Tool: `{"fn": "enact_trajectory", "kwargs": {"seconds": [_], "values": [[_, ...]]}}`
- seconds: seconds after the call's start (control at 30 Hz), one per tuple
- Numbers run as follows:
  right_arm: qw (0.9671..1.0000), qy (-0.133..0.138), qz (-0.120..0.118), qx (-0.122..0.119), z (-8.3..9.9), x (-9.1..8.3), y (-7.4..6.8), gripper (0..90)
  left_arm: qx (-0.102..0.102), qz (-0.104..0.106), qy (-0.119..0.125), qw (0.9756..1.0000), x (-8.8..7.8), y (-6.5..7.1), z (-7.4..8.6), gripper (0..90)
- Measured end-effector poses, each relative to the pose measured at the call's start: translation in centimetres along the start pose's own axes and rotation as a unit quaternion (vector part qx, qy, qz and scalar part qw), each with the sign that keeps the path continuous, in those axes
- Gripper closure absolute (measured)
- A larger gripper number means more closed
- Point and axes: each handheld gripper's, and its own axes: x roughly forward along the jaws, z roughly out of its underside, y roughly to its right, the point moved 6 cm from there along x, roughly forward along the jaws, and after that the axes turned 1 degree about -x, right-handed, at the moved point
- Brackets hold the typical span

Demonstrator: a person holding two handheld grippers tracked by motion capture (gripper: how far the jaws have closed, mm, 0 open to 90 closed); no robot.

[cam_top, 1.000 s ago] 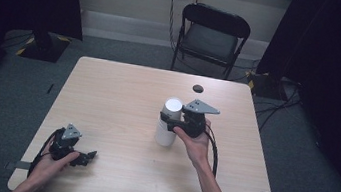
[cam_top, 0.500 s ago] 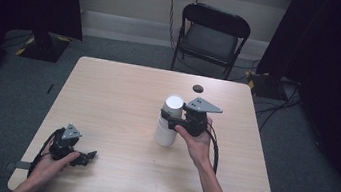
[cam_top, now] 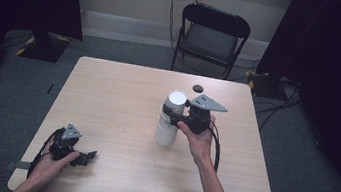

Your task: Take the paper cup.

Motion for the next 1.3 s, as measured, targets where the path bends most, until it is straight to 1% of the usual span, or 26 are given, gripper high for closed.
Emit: {"fn": "enact_trajectory", "kwargs": {"seconds": [0.1, 0.3, 0.37, 0.4, 0.43, 0.57, 0.6, 0.77, 0.83, 1.07, 1.1, 1.23, 1.3], "values": [[1.0000, 0.001, -0.004, -0.003, -0.3, 0.3, -0.2, 31.5, 0.001, 0.000, 0.000, 1.0000, 0.0, 0.0, 0.0, 0.0], [0.9999, 0.011, -0.001, -0.009, -1.4, 0.3, -0.5, 31.7, 0.005, 0.004, 0.001, 1.0000, 0.0, 0.0, 0.0, 0.0], [0.9999, 0.009, 0.001, -0.007, -1.6, 0.3, -0.3, 32.1, 0.005, 0.004, 0.001, 1.0000, 0.0, 0.0, 0.0, 0.0], [1.0000, 0.002, -0.001, -0.001, -1.6, 0.3, -0.1, 32.1, 0.005, 0.004, 0.001, 1.0000, 0.0, 0.0, 0.0, 0.0], [1.0000, 0.004, -0.002, 0.002, -1.7, 0.3, -0.1, 32.2, 0.006, 0.004, 0.001, 1.0000, 0.0, -0.1, 0.0, 0.0], [1.0000, 0.004, -0.007, 0.000, -2.1, 0.3, -0.2, 32.5, 0.007, 0.005, 0.001, 1.0000, 0.1, -0.1, -0.1, 0.0], [0.9999, 0.011, -0.007, 0.003, -2.5, 0.2, -0.2, 32.6, 0.008, 0.005, 0.001, 1.0000, 0.1, -0.2, -0.1, 0.0], [0.9999, 0.010, -0.007, 0.000, -3.2, 0.0, -0.3, 32.7, 0.008, 0.005, 0.001, 1.0000, 0.1, -0.2, -0.1, 0.0], [0.9998, 0.016, -0.009, 0.004, -3.7, -0.2, -0.2, 32.9, 0.007, 0.005, 0.001, 1.0000, 0.1, -0.1, -0.1, 0.0], [0.9997, 0.021, -0.008, -0.001, -4.7, -0.5, -0.3, 33.4, 0.008, 0.006, 0.001, 0.9999, 0.1, -0.2, -0.1, 0.0], [0.9997, 0.024, -0.008, -0.002, -5.0, -0.6, -0.3, 33.4, 0.013, 0.006, 0.000, 0.9999, 0.0, -0.2, -0.1, 0.3], [0.9995, 0.031, -0.009, -0.001, -5.3, -0.9, -0.3, 33.6, 0.014, 0.007, -0.001, 0.9999, 0.1, -0.3, -0.1, 0.2], [0.9993, 0.036, -0.013, -0.004, -5.5, -1.5, -0.4, 33.7, 0.015, 0.008, -0.001, 0.9999, 0.1, -0.3, -0.1, 0.4]]}}
